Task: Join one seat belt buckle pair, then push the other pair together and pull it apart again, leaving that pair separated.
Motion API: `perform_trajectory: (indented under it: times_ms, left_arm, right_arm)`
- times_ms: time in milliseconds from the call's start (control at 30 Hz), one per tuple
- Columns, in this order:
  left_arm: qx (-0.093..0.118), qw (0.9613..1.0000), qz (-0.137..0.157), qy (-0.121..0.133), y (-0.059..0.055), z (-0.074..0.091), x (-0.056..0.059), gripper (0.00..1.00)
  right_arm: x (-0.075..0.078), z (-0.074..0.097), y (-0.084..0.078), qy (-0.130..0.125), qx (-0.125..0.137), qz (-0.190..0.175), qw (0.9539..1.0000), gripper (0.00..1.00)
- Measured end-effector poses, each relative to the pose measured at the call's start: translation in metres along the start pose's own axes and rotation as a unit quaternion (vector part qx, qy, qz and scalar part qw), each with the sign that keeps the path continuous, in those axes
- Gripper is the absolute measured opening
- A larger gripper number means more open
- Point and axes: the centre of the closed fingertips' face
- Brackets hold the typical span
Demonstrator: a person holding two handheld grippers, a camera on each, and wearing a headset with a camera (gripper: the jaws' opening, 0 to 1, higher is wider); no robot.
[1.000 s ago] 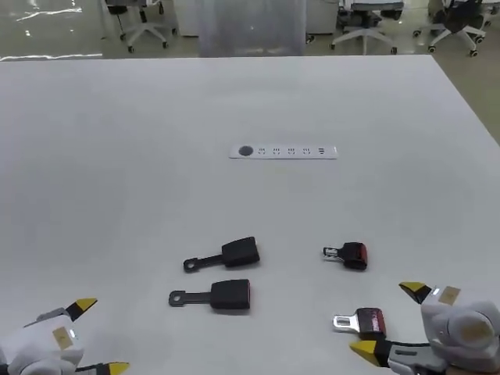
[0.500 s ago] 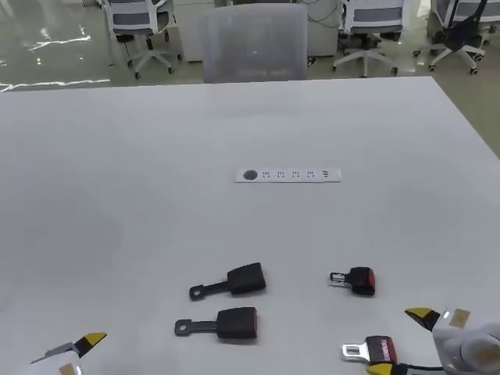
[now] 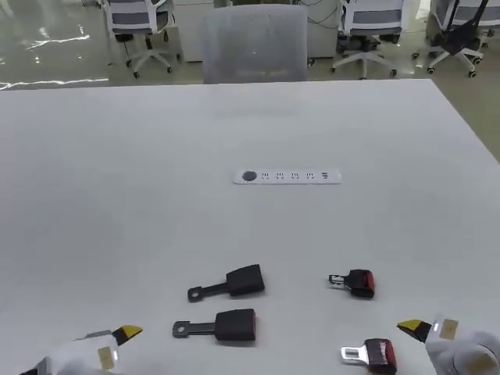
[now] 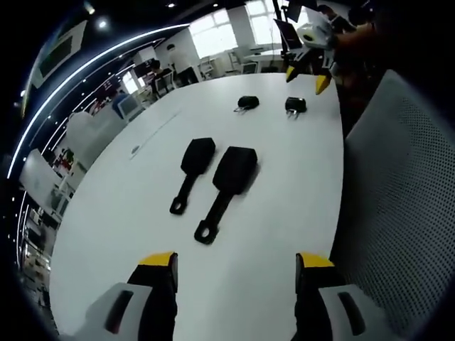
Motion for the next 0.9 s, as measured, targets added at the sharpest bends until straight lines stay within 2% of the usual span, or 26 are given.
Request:
perform_trajectory:
  times_ms: [33,67,167,233,367,433,500,600,700,833,900]
  left_arm:
    - [-0.012,0.9997,-0.022,-0.004,0.003,-0.007,-0.001,0.65]
    - [-0.014,0.9993,-0.032,-0.01,0.007,-0.011,0.0,0.62]
    - [-0.011,0.9991,-0.032,-0.026,0.022,-0.024,0.0,0.57]
    - [-0.009,0.9982,-0.052,-0.028,0.034,-0.032,-0.005,0.56]
    - [-0.004,0.9972,-0.064,-0.038,0.052,-0.043,-0.01,0.55]
    - [-0.006,0.9964,-0.068,-0.051,0.059,-0.047,-0.008,0.54]
    - [-0.013,0.994,-0.089,-0.062,0.066,-0.055,-0.006,0.53]
    - [-0.012,0.9924,-0.097,-0.075,0.075,-0.063,-0.003,0.53]
    - [-0.008,0.9905,-0.109,-0.083,0.081,-0.071,-0.002,0.51]
    - [-0.022,0.9881,-0.118,-0.096,0.079,-0.08,-0.002,0.49]
    - [-0.024,0.9875,-0.121,-0.098,0.078,-0.082,-0.003,0.43]
  right_arm:
    - [-0.001,0.0,-0.001,0.003,-0.001,0.001,1.0,0.5]
    - [-0.001,-0.001,-0.001,0.005,-0.003,0.003,1.0,0.51]
    - [-0.001,-0.004,-0.006,0.012,-0.018,0.023,0.9995,0.5]
    - [0.001,-0.006,-0.007,0.013,-0.026,0.038,0.9989,0.5]
    - [0.003,-0.008,-0.004,0.021,-0.034,0.053,0.9978,0.5]
    - [0.003,-0.01,-0.005,0.024,-0.04,0.06,0.9971,0.5]
    - [0.004,-0.013,-0.008,0.03,-0.051,0.073,0.9956,0.5]
    - [0.004,-0.017,-0.012,0.036,-0.065,0.09,0.9932,0.49]
    - [0.006,-0.021,-0.018,0.044,-0.082,0.104,0.9902,0.49]
    - [0.01,-0.024,-0.022,0.047,-0.091,0.114,0.9882,0.49]
    - [0.014,-0.026,-0.021,0.049,-0.091,0.117,0.9877,0.49]
Point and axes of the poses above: the centre of the closed fingertips' face, and the gripper's own axes: z roughly backward along the fingers, x roughly to its right, y roughly out of its top, and after that the axes turned 5 degrees about y, right-handed
